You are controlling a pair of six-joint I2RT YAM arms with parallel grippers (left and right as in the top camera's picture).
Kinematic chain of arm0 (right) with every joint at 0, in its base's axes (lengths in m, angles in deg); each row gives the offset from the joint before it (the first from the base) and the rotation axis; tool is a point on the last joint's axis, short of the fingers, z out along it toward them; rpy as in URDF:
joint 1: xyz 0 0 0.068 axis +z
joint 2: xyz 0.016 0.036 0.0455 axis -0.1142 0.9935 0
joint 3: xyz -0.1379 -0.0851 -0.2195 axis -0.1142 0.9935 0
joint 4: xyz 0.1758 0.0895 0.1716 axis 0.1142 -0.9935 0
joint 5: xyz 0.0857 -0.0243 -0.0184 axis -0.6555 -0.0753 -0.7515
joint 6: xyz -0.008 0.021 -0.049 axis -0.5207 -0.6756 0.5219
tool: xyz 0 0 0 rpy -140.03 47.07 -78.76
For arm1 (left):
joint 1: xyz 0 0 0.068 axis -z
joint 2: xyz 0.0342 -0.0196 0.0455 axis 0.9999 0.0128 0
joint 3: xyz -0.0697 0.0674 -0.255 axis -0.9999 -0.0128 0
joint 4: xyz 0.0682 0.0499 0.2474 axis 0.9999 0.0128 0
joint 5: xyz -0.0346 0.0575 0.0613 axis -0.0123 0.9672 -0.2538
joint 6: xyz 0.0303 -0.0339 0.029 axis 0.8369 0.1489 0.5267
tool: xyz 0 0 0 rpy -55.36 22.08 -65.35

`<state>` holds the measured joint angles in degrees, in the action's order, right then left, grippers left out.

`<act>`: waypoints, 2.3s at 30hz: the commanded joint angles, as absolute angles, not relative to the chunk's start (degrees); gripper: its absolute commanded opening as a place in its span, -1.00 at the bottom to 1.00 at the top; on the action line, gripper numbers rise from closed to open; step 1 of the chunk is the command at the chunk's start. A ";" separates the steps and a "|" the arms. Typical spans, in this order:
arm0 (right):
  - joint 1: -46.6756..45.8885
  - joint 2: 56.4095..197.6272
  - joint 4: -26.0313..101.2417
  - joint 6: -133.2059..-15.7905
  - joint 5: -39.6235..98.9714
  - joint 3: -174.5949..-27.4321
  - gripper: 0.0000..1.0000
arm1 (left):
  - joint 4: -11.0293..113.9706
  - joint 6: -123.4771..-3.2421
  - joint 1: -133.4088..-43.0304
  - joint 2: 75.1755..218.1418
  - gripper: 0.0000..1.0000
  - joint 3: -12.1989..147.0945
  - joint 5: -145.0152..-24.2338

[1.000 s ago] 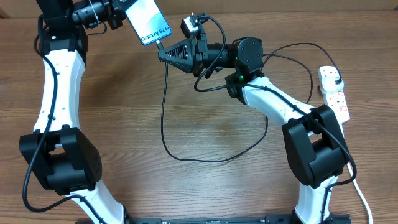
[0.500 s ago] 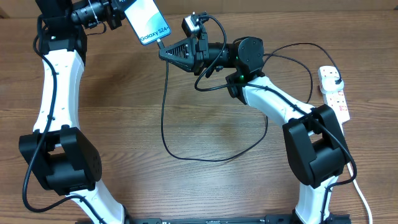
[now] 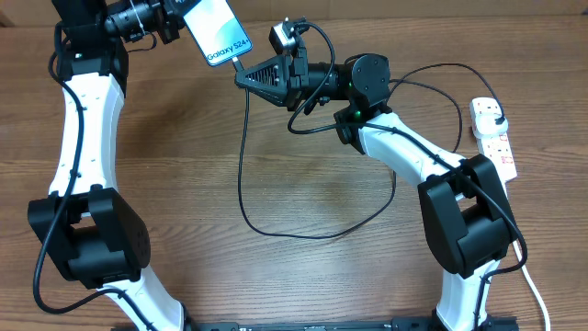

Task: Plug charger to phone and switch on socket
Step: 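Push the plug into the phone's port with the right gripper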

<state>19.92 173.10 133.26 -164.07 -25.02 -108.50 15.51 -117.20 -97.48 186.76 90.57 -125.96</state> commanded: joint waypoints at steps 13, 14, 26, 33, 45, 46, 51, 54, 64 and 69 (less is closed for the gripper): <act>19.35 171.31 133.04 -164.11 -23.54 -109.37 -0.92 | 15.05 -118.23 -95.88 185.36 -0.92 91.29 -128.01; 19.35 171.31 133.02 -164.11 -23.56 -109.37 -0.92 | 15.05 -118.23 -95.88 185.36 -0.91 91.29 -128.01; 19.18 171.31 131.75 -164.68 -23.12 -109.37 -0.92 | 14.98 -118.14 -95.88 185.36 -0.91 91.29 -129.61; 19.18 171.31 128.13 -166.69 -22.73 -109.37 -0.93 | 14.81 -116.90 -95.86 185.36 -0.91 91.29 -130.94; 19.18 171.31 128.10 -166.67 -22.47 -109.37 -0.92 | 14.83 -115.35 -95.49 185.36 -0.91 91.29 -133.13; 19.18 171.31 128.10 -166.69 -22.33 -109.37 -0.92 | 14.83 -115.26 -95.27 185.36 -0.91 91.29 -133.50; 19.18 171.31 128.10 -166.69 -21.64 -109.37 -0.92 | 14.85 -113.60 -94.28 185.36 -0.92 91.29 -134.41; 19.18 171.31 128.10 -166.69 -21.64 -109.37 -0.92 | 14.85 -112.59 -93.91 185.36 -0.91 91.29 -135.14; 18.52 171.31 128.06 -166.69 -21.37 -109.37 -0.93 | 14.89 -113.16 -93.83 185.36 -0.92 91.29 -137.47; 18.48 171.31 128.06 -166.67 -21.39 -109.37 -0.92 | 14.89 -114.03 -93.83 185.36 -0.91 91.29 -137.50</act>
<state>19.68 172.45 128.65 -166.01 -27.45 -108.52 14.85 -112.66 -96.47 186.76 90.57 -128.56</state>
